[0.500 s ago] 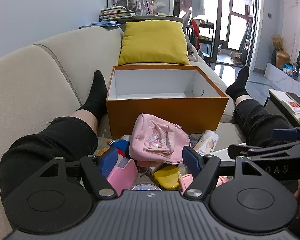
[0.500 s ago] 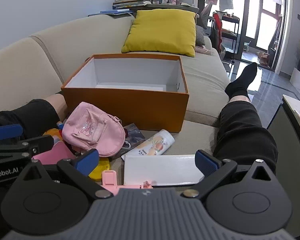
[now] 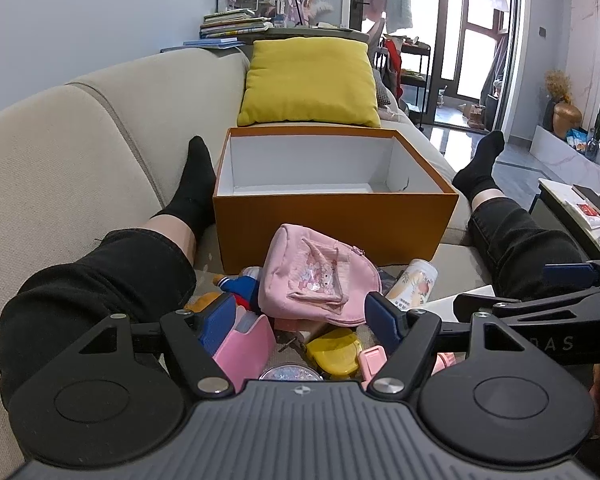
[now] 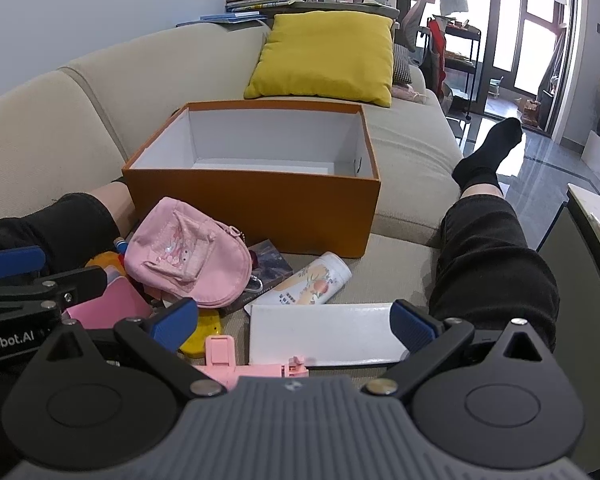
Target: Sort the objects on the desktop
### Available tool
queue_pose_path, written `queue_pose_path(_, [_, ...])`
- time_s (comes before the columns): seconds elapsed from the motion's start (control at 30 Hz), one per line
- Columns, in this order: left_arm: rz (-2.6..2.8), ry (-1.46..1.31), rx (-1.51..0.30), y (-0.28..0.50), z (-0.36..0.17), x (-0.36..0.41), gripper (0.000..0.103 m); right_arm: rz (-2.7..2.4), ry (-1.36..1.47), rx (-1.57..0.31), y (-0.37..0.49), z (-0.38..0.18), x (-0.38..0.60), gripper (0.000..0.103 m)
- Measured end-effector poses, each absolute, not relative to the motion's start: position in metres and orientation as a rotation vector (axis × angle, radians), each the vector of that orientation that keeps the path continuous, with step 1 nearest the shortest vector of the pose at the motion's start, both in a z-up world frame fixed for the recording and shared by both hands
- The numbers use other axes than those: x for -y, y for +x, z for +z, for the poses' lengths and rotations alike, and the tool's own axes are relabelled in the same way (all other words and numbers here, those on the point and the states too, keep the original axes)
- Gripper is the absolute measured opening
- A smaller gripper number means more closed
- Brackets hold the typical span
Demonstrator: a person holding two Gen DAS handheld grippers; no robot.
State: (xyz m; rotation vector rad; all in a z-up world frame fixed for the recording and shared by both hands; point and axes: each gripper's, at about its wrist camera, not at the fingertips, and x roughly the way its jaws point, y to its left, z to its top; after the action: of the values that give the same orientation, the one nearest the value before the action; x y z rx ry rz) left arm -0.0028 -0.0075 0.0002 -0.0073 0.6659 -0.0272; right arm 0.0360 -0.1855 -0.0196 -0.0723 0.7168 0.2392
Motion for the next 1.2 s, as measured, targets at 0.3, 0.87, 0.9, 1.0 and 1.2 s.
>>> queue_pose_path(0.3, [-0.029, -0.006, -0.669, -0.0030, -0.0006, 0.0080, 0.084, 0.241, -0.074, -0.737, 0.0377, -0.0216, 0.1842, 0.102])
queue_pose_path(0.87, [-0.031, -0.004, -0.677, -0.0030, -0.0015, 0.0098, 0.084, 0.238, -0.080, -0.755, 0.0392, -0.0224, 0.1830, 0.102])
queue_pose_path(0.9, [-0.031, -0.004, -0.676, -0.0029, -0.0015, 0.0097, 0.084, 0.239, -0.080, -0.756, 0.0392, -0.0224, 0.1831, 0.102])
queue_pose_path(1.0, [-0.032, -0.004, -0.677, -0.0029, -0.0015, 0.0096, 0.084, 0.238, -0.079, -0.757, 0.0396, -0.0230, 0.1835, 0.102])
queue_pose_path(1.2, [-0.032, -0.004, -0.678, -0.0029, -0.0016, 0.0097, 0.084, 0.236, -0.076, -0.765, 0.0406, -0.0249, 0.1840, 0.102])
